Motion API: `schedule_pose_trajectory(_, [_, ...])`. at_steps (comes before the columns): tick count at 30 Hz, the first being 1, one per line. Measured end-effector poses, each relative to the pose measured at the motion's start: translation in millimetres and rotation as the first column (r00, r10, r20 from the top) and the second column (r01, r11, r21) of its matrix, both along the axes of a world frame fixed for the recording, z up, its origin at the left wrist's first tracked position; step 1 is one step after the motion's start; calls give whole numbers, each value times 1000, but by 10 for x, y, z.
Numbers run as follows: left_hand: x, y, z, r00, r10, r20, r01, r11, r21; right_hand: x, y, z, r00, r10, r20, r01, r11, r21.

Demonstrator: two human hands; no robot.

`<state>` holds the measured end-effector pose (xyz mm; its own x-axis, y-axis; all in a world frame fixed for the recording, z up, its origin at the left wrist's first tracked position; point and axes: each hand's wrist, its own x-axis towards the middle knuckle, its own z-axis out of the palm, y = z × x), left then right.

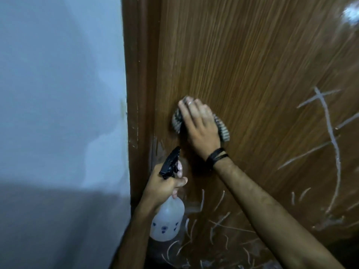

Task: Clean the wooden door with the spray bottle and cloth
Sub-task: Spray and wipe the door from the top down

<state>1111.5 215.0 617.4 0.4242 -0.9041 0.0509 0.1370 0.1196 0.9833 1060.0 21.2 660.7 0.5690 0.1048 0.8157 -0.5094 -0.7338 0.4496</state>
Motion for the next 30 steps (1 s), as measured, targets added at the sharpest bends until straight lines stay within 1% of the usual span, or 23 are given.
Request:
schedule_pose_trajectory(2, [60,73,23,1000,6,9,-6,1000,7,-28,20,-373,983,12,-183,-23,998,-59])
schedule_pose_trajectory(3, [94,107,16,1000,12,8,-12,1000,5,-84,14,-540,969,7,-246,-26,997,-76])
schedule_pose_trajectory(5, [171,183,-14,1000,29,8,-29,1000,-3,-229,-5,-779,951,-5,-309,-11,999,-50])
schedule_pose_trajectory(6, [203,214,-31,1000,29,8,-29,1000,-10,-310,-13,-824,955,-13,-297,6,1000,-24])
schedule_pose_trajectory(8, [222,240,-55,1000,19,2,-19,999,-25,-443,-45,-781,983,-13,-183,24,998,57])
schedule_pose_trajectory(10, [172,218,-51,1000,5,5,-5,1000,-24,-560,-49,-628,1000,-15,20,12,985,174])
schedule_pose_trajectory(13, [-2,85,-2,999,-51,11,51,999,-4,-778,-17,-415,949,-4,316,-92,953,289])
schedule_pose_trajectory(15, [-140,-36,43,995,-102,17,103,995,-10,-953,8,-354,892,-21,451,-135,940,312])
schedule_pose_trajectory(17, [-308,-193,106,986,-164,35,165,986,-23,-1167,19,-352,856,-72,511,-124,933,339])
schedule_pose_trajectory(23, [-925,-708,355,948,-310,74,313,949,-36,-1980,-175,-287,814,-165,556,-53,934,354])
schedule_pose_trajectory(30, [-1619,-1195,648,904,-403,139,413,910,-44,-2778,-506,-5,726,-170,667,-21,963,268])
